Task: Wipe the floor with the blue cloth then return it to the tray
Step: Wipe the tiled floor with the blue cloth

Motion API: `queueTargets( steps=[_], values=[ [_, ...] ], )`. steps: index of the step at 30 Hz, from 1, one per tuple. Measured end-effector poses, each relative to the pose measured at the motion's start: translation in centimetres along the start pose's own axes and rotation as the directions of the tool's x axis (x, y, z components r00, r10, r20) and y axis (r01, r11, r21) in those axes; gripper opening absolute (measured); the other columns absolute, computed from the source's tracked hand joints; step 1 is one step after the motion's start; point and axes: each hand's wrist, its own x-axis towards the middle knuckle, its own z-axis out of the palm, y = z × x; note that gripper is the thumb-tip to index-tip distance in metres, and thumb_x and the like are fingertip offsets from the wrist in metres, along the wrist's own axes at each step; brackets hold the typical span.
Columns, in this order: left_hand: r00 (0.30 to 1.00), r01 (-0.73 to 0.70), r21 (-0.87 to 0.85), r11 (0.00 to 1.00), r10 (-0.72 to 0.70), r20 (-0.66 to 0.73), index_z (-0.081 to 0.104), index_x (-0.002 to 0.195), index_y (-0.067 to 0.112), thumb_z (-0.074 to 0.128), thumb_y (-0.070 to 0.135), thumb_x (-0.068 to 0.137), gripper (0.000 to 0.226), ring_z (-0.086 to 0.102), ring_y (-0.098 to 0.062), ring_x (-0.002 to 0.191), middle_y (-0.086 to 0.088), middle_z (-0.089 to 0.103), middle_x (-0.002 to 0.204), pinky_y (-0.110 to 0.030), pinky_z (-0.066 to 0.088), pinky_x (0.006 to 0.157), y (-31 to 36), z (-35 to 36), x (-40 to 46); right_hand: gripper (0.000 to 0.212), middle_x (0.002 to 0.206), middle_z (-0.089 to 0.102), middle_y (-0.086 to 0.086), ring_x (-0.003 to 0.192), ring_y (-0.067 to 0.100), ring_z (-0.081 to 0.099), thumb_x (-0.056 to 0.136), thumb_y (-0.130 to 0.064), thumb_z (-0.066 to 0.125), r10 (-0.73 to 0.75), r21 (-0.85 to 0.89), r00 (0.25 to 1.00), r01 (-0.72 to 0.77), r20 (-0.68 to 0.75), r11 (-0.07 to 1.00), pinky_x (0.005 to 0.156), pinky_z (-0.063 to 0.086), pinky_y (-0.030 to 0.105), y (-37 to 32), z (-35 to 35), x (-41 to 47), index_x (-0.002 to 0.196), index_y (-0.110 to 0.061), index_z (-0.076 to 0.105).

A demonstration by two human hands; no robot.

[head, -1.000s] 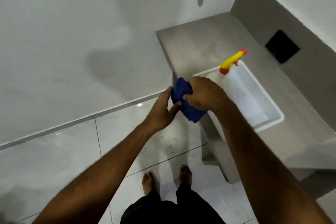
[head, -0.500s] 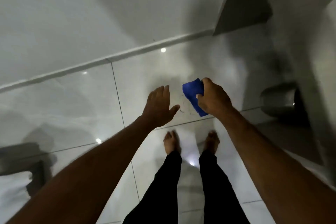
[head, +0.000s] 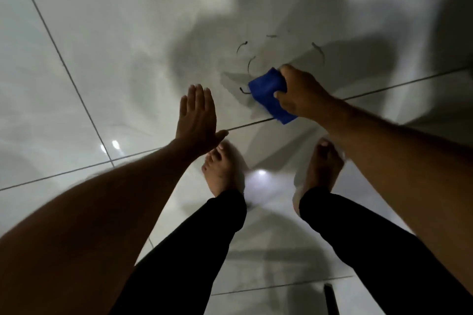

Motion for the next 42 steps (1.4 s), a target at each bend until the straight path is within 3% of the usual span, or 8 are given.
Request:
queueTargets(
  steps=[8,14,18,23,29,32,38,42],
  values=[
    [0.992,0.123,-0.044,0.991,-0.124,-0.017,-0.006,0.149,-0.008,0.070,0.056,0.079,0.122,-0.010,-0.044,0.147,-0.033,-0.007,0.159,-0.055,0.003,0.121,-2.8,4.0,1.5,0.067,0.146,0.041,0.026,0.135,0.044,0.039,0.089,-0.019,0.064,-0.101,-0.431,0.879,-0.125,-0.466,0.894,0.110,0.035,0.053,4.1,2.9,2.7,0.145,-0.002,0.031],
    [0.958,0.285,-0.139,0.948,-0.286,0.014,-0.011,0.148,-0.009,0.079,0.068,0.059,0.149,-0.015,-0.046,0.146,-0.034,-0.014,0.157,-0.055,-0.002,0.120,-5.8,4.0,3.6,0.076,0.162,-0.006,0.027,0.148,0.048,-0.002,0.100,-0.035,0.047,0.186,-0.304,0.938,-0.275,-0.291,0.912,0.118,0.016,0.063,4.3,8.5,3.2,0.155,-0.006,0.002],
    [0.943,0.329,-0.216,0.919,-0.309,0.120,-0.029,0.143,-0.002,0.080,0.080,0.028,0.179,-0.032,-0.041,0.141,-0.027,-0.033,0.153,-0.055,-0.013,0.115,-8.0,4.1,5.9,0.066,0.162,0.003,0.026,0.146,0.052,0.001,0.100,-0.031,0.039,-0.056,-0.392,0.930,-0.098,-0.363,0.915,0.115,0.014,0.066,1.4,8.8,8.0,0.155,-0.005,0.011],
    [0.911,0.394,-0.249,0.885,-0.342,0.229,-0.058,0.121,0.010,0.071,0.087,0.007,0.188,-0.059,-0.032,0.120,-0.014,-0.066,0.127,-0.054,-0.028,0.101,-9.2,3.8,8.1,0.062,0.165,0.007,0.017,0.149,0.046,0.002,0.099,-0.038,0.033,-0.596,-0.731,0.802,0.430,0.039,0.530,0.119,0.008,0.061,-6.6,11.6,14.6,0.155,-0.015,0.018],
    [0.914,0.383,-0.251,0.889,-0.324,0.245,-0.056,0.123,0.008,0.076,0.084,0.011,0.189,-0.056,-0.037,0.122,-0.018,-0.065,0.128,-0.058,-0.030,0.101,-9.3,3.4,7.7,0.079,0.163,-0.003,0.006,0.151,0.033,-0.007,0.090,-0.026,0.058,-0.564,-0.529,0.425,0.849,0.708,-0.024,0.121,-0.003,0.051,0.4,9.1,9.2,0.156,-0.022,0.014],
    [0.914,0.377,-0.254,0.891,-0.314,0.255,-0.052,0.128,0.008,0.074,0.085,0.009,0.190,-0.054,-0.037,0.126,-0.017,-0.062,0.133,-0.056,-0.032,0.098,-9.2,3.4,7.3,0.080,0.162,0.010,0.000,0.151,0.027,0.007,0.086,-0.023,0.064,-0.556,-0.493,0.321,0.849,0.767,-0.190,0.120,0.009,0.049,0.2,2.6,14.4,0.153,-0.028,0.022],
    [0.901,0.404,-0.226,0.887,-0.343,0.265,-0.053,0.126,0.005,0.070,0.088,0.008,0.190,-0.054,-0.038,0.125,-0.019,-0.062,0.132,-0.059,-0.028,0.102,-9.1,3.1,7.6,0.071,0.165,0.005,0.017,0.149,0.045,0.002,0.095,-0.025,0.051,-0.601,-0.723,0.798,0.385,-0.053,0.574,0.119,0.009,0.059,-7.0,6.0,19.0,0.156,-0.015,0.015],
    [0.904,0.394,-0.217,0.893,-0.334,0.267,-0.051,0.128,0.004,0.069,0.089,0.010,0.189,-0.054,-0.039,0.125,-0.021,-0.061,0.133,-0.062,-0.022,0.107,-9.2,3.3,7.6,0.083,0.164,0.007,0.015,0.150,0.042,0.002,0.084,-0.021,0.059,-0.689,-0.731,0.707,0.553,0.160,0.399,0.121,0.006,0.058,-1.4,12.6,10.3,0.155,-0.017,0.017]
  ],
)
